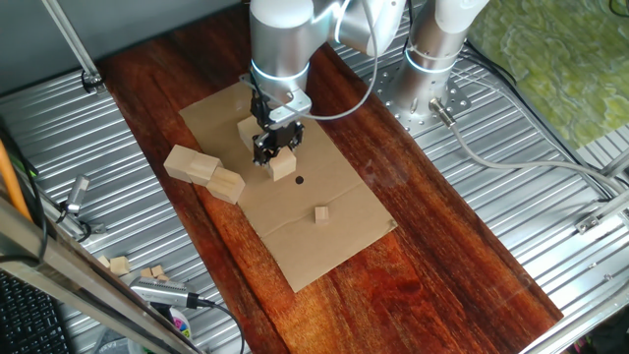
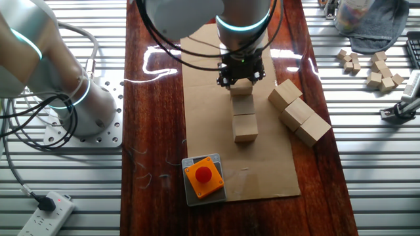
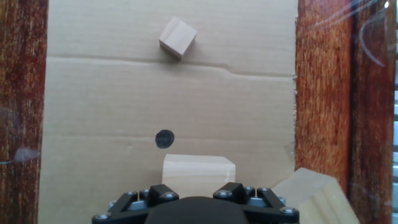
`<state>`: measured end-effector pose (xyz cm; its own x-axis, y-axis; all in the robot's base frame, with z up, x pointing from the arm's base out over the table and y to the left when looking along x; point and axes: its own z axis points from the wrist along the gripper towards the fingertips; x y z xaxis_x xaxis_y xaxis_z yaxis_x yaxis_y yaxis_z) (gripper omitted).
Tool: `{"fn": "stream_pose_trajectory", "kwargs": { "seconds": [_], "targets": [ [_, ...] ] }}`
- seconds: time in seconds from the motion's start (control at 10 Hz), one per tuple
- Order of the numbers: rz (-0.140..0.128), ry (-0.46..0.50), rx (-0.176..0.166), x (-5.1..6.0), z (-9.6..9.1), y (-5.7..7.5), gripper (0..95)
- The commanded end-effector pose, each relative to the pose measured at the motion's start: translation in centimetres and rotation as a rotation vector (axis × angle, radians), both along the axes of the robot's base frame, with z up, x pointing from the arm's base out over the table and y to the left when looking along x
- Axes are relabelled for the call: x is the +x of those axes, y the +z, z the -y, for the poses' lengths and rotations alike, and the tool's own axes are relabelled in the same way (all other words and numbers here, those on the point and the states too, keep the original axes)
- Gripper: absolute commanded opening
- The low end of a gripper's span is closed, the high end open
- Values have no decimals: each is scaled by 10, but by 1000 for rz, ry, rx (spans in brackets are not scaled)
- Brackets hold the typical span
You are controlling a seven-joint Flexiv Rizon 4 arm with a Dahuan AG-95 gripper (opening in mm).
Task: Stack the blocks into a pyramid shape
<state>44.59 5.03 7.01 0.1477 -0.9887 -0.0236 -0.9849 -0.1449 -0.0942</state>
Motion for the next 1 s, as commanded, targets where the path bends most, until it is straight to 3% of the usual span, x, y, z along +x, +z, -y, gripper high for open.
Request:
{"fn": "stream_pose_trajectory", "kwargs": {
  "seconds": [0.1, 1.0],
  "targets": [
    [1, -3, -2, -1, -1, 1, 0],
    [9, -4, -1, 0, -4, -8, 0]
  ]
}}
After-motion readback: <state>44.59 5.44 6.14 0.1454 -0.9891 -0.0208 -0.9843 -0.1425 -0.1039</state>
